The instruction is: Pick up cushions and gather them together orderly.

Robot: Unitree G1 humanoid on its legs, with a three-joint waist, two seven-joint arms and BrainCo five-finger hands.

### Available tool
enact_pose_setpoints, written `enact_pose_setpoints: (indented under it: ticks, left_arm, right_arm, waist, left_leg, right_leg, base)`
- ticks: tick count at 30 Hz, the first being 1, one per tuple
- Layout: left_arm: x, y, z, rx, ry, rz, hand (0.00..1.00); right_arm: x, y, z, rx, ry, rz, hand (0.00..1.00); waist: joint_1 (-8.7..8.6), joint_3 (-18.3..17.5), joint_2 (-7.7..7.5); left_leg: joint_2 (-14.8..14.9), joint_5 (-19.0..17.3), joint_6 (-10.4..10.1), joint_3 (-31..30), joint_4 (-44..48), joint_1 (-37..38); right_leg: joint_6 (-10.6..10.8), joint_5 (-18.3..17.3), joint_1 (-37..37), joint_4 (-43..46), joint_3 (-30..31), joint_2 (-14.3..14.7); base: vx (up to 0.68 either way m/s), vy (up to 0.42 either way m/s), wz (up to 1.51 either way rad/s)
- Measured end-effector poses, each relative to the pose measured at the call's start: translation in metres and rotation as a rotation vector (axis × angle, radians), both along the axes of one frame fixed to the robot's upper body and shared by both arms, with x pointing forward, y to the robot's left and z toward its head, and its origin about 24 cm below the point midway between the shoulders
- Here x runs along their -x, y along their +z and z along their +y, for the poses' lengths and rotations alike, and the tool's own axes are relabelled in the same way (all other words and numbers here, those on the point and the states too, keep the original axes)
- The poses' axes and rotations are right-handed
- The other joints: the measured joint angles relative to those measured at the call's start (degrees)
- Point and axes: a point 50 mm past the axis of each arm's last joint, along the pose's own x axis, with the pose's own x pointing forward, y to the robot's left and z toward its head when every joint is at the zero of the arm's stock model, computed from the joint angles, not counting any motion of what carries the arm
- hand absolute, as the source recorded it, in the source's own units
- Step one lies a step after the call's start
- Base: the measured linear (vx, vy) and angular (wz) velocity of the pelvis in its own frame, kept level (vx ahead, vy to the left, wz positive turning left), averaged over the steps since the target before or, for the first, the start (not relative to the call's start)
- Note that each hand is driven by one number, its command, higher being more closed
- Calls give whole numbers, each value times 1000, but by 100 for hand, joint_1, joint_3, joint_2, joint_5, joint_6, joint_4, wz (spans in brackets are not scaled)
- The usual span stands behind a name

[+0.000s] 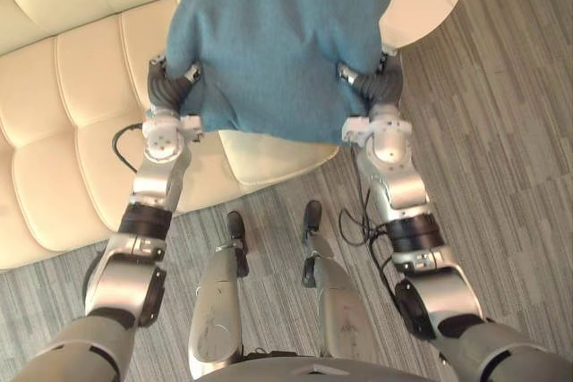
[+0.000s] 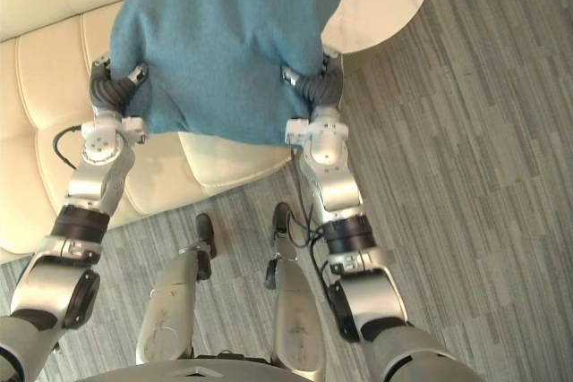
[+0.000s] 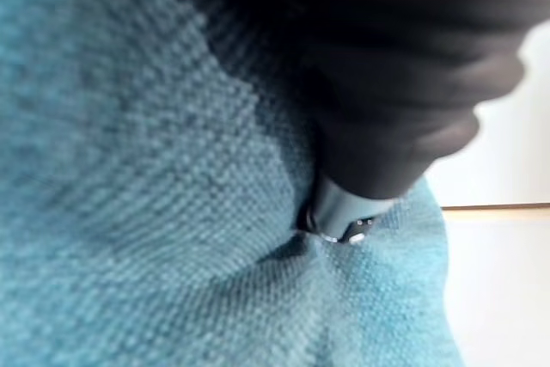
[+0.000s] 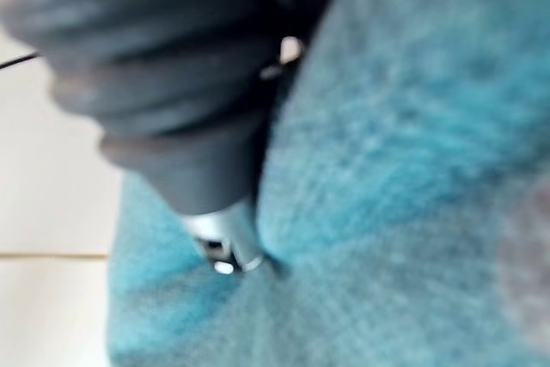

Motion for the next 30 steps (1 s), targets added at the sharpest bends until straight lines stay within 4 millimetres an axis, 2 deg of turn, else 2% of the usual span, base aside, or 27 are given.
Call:
enact_pose_setpoints:
  ticks: [1,3,8,11,17,21,23,25,27,29,30]
  left_arm:
    - [14,-12,-6,10,-2,4,100]
    - [29,-29,-10,30,1,28,100]
    - [74,-68,-10,60,41,114,100]
    - [97,-82,-6,79,69,154,100]
    - [131,-94,6,97,114,198,100]
    - [143,-105,9,102,123,244,100]
    - [145,-106,9,113,128,251,100]
    - [145,-106,8,119,127,250,100]
    - [145,-107,8,144,127,249,100]
    - [145,-107,8,154,127,251,100]
    - [145,-108,7,157,122,251,100]
  right_arm:
    - [10,-17,-3,-1,-14,37,100]
    - [21,-36,-4,-19,-20,84,100]
    - [49,-88,-4,-35,15,239,100]
    - [68,-106,-3,-44,50,292,100]
    - [90,-115,4,-66,128,301,100]
    - [95,-121,6,-54,142,325,100]
    - [96,-120,7,-51,147,321,100]
    - [96,-117,7,-51,148,311,100]
    - [95,-111,7,-8,147,282,100]
    - [93,-108,6,25,141,270,100]
    - [90,-105,5,38,136,254,100]
  waist:
    - [-41,-4,0]
    - [-77,-83,-7]
    - [-101,-572,5]
    - [-102,-909,39]
    - [-98,-1304,99]
    - [-84,-1505,138]
    - [-78,-1508,144]
    - [-71,-1498,161]
    - [-13,-1495,194]
    - [50,-1499,198]
    - [38,-1501,199]
  left_leg:
    - [-41,26,-35,-47,-154,277]
    - [-95,58,-70,-87,-372,578]
    - [-198,262,-172,-144,-1125,1348]
    - [-224,310,-207,-190,-1407,1700]
    - [-282,351,-205,-208,-1754,2261]
    - [-306,355,-201,-400,-1797,2473]
    - [-317,354,-200,-647,-1633,2338]
    - [-312,295,-228,-955,-1328,2118]
    - [-286,158,-287,-1303,-981,1750]
    - [-170,-5,-180,-965,-922,1616]
    - [-8,-108,-51,-353,-723,1491]
  right_leg:
    - [14,-65,240,-20,-41,-7]
    - [7,-141,475,-52,-65,-9]
    - [1,-163,1126,-474,-136,21]
    - [5,-166,1463,-682,-212,43]
    - [49,-241,1941,-803,-229,69]
    - [71,-332,2246,-802,-415,39]
    - [72,-378,2360,-771,-672,-16]
    - [69,-533,2357,-536,-978,-47]
    - [46,-973,2134,246,-1497,-212]
    - [56,-1043,2093,403,-1761,-354]
    - [71,-1025,2062,401,-2033,-608]
  base:
    - [105,-63,13]
    - [81,-38,11]
    - [105,-34,7]
    - [112,-10,8]
    - [41,9,3]
    - [9,20,22]
    - [-49,38,62]
    - [-65,16,88]
    - [-111,4,112]
    - [-105,57,102]
    - [-103,135,108]
